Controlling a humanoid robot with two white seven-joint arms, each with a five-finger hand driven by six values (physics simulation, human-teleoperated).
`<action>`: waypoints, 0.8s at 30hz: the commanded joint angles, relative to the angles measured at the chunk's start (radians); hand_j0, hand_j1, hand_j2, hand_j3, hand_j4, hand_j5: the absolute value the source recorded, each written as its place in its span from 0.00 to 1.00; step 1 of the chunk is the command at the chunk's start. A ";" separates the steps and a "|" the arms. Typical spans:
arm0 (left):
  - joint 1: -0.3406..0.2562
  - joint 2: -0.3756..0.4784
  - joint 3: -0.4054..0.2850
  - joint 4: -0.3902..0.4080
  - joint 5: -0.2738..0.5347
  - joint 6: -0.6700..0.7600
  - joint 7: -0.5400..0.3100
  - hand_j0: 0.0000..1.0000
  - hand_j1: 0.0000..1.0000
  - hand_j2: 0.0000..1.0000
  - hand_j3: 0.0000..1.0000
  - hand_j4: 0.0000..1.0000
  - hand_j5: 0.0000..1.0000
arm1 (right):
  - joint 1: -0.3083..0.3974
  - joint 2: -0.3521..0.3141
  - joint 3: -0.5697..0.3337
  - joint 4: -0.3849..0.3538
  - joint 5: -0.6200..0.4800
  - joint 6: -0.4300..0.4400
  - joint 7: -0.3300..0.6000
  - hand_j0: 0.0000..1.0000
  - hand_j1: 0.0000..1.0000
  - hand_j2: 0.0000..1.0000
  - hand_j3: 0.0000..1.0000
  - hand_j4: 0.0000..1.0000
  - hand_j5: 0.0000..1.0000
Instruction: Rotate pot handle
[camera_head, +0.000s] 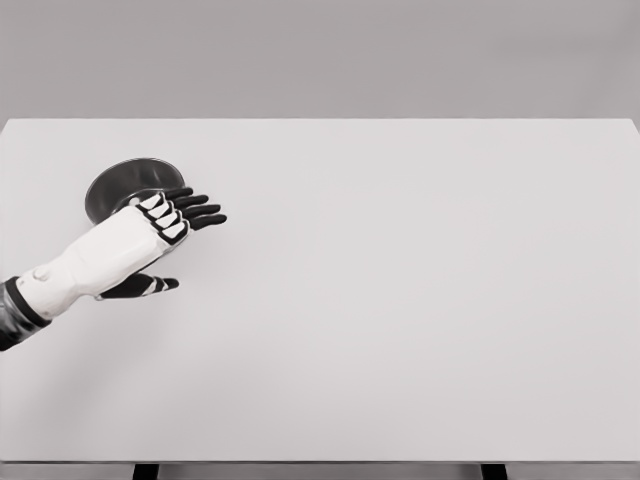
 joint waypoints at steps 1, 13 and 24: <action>0.000 0.003 0.002 0.000 -0.001 0.001 0.001 1.00 1.00 1.00 1.00 1.00 1.00 | 0.000 0.000 0.000 0.000 0.000 0.000 0.000 1.00 1.00 1.00 1.00 1.00 1.00; 0.002 0.008 0.034 0.064 -0.084 0.001 0.001 1.00 1.00 1.00 1.00 1.00 1.00 | 0.000 0.000 0.000 0.000 0.000 0.000 0.000 1.00 1.00 1.00 1.00 1.00 1.00; 0.003 0.031 0.034 0.156 -0.091 0.001 -0.001 1.00 1.00 1.00 1.00 1.00 1.00 | 0.000 0.000 0.000 0.000 0.000 0.000 0.000 1.00 1.00 1.00 1.00 1.00 1.00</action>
